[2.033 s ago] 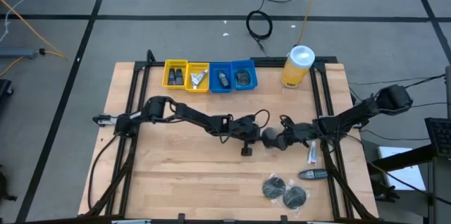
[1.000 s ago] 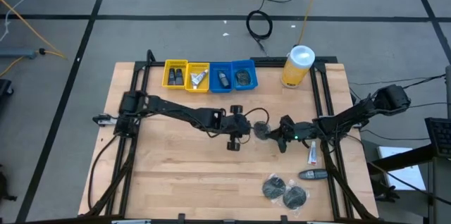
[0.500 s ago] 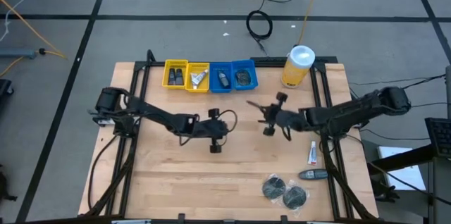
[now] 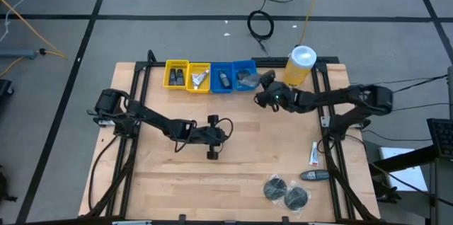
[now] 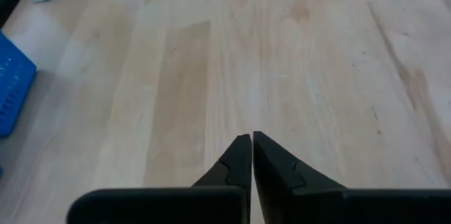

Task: Pick & Place Travel size toiletries
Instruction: Put the black hairbrush into the right blue bin

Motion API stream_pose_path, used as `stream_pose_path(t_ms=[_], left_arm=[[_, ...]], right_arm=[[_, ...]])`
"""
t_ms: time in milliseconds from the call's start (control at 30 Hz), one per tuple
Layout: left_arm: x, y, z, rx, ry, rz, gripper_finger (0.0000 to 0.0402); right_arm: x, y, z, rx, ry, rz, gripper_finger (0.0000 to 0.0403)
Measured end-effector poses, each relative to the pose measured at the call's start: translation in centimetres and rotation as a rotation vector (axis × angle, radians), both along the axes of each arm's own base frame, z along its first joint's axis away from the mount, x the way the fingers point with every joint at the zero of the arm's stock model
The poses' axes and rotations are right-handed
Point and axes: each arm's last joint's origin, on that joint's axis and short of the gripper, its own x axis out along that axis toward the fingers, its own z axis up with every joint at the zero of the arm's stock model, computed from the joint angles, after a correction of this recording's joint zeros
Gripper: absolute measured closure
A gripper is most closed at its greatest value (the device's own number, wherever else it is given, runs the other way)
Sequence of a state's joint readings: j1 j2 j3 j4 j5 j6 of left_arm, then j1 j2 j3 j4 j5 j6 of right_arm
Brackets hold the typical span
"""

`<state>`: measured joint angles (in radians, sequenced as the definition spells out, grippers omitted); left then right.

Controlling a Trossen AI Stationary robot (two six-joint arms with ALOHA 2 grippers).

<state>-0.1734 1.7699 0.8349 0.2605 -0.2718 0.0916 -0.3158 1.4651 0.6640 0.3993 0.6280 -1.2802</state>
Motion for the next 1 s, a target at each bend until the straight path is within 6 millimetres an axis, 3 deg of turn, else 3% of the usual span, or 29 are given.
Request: stream_pose_path(t_ms=[200, 400, 633, 833, 1000], left_arm=[[0.0, 0.0, 0.0, -0.017, 0.000, 0.015, 0.0396], [0.1, 0.0, 0.1, -0.036, -0.018, 0.025, 0.0376], [0.6, 0.1, 0.8, -0.054, -0.114, 0.030, 0.0382], [1.1, 0.9, 1.5, -0.062, -0.190, 0.050, 0.0399], [1.2, 1.5, 1.5, -0.062, -0.186, 0.070, 0.0382]], right_arm=[[1.1, -2.1, -1.5, -0.233, 0.246, 0.150, 0.0385], [1.2, -3.7, -2.0, -0.194, 0.373, 0.230, 0.0372], [0.6, -5.2, -2.1, -0.154, 0.356, 0.366, 0.0317], [-0.6, -7.5, -1.7, -0.129, 0.265, 0.282, 0.0245], [-0.5, -7.8, -1.1, -0.093, 0.106, 0.144, 0.0202]])
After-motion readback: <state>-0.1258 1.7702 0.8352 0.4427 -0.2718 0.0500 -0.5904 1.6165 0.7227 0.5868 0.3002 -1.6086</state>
